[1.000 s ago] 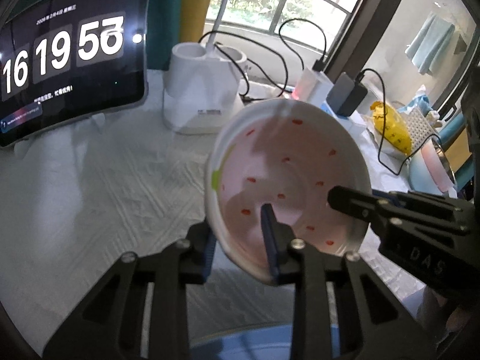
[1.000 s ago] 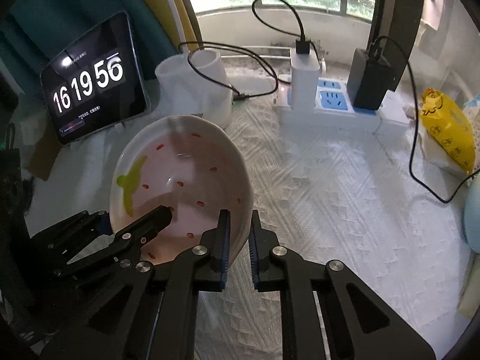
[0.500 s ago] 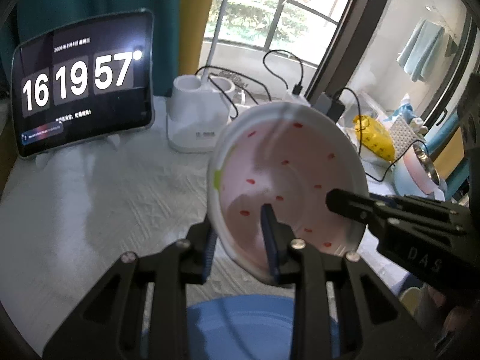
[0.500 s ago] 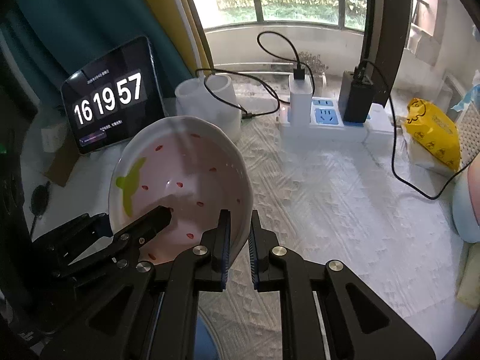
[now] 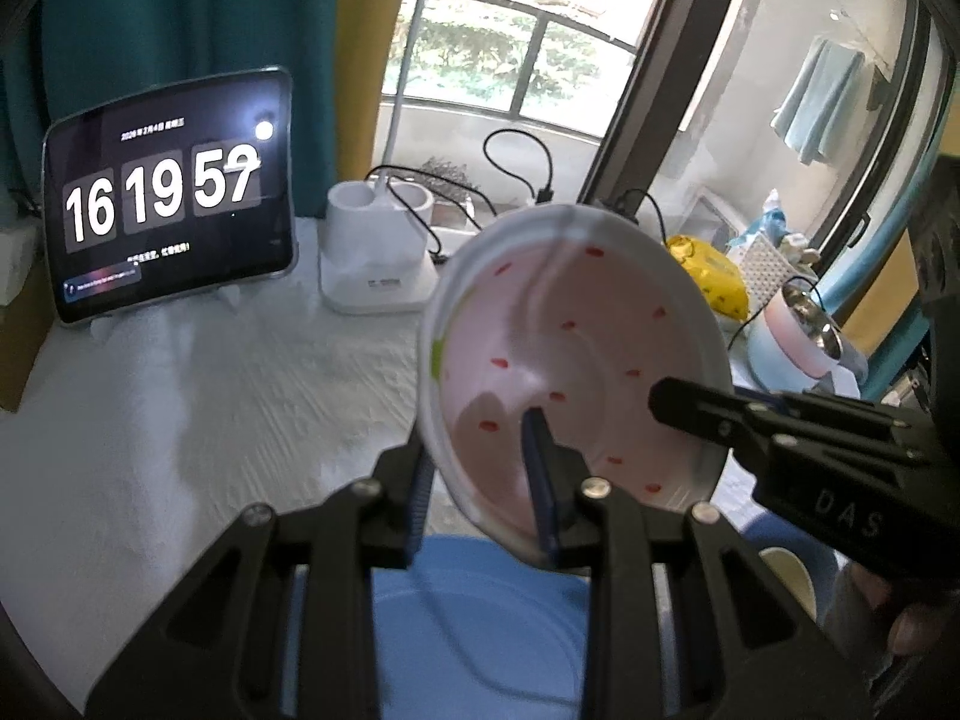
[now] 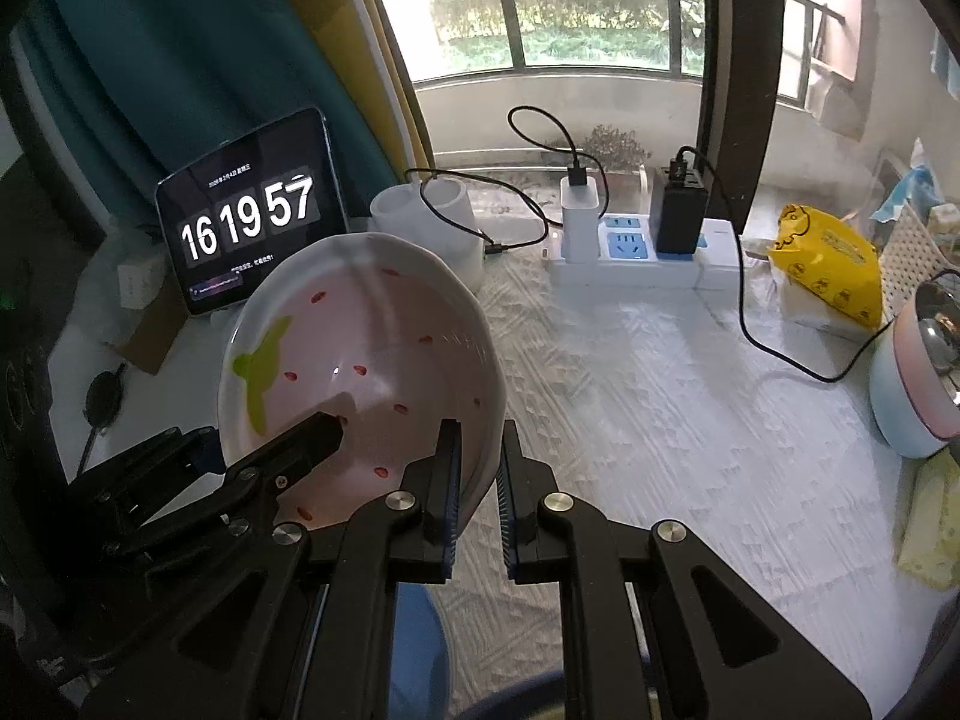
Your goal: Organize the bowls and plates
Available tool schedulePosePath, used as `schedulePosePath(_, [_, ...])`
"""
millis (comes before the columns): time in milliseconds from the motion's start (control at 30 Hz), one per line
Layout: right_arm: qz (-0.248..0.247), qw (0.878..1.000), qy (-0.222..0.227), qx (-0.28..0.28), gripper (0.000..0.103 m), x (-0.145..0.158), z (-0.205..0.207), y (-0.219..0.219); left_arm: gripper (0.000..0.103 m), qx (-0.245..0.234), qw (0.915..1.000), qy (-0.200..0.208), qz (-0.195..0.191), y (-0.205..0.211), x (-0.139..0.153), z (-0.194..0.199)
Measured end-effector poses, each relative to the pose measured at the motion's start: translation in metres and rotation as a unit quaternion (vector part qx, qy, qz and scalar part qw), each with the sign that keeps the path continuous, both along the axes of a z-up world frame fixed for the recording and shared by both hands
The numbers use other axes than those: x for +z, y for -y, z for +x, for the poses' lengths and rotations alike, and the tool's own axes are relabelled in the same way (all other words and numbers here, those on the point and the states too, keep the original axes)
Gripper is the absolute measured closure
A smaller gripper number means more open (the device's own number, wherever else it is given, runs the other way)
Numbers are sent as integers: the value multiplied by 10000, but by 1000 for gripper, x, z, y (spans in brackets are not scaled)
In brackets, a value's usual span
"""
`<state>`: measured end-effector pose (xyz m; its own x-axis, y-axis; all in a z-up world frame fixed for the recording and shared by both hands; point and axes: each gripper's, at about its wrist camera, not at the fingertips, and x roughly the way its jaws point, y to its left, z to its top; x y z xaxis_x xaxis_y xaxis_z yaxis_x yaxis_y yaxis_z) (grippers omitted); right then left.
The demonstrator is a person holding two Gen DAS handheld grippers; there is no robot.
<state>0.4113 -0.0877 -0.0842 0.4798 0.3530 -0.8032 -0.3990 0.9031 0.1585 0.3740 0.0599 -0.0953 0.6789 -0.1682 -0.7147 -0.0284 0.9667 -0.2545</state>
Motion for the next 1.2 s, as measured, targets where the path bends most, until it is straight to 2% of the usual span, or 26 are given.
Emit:
schedulePosePath(500, [140, 9997, 190, -104, 91, 20, -34, 27, 74, -170, 9997, 146, 71, 26, 20, -28])
schedulePosePath(1200, [262, 9988, 235, -350, 91, 26, -65, 71, 74, -513, 9985, 114, 163, 69, 25, -51])
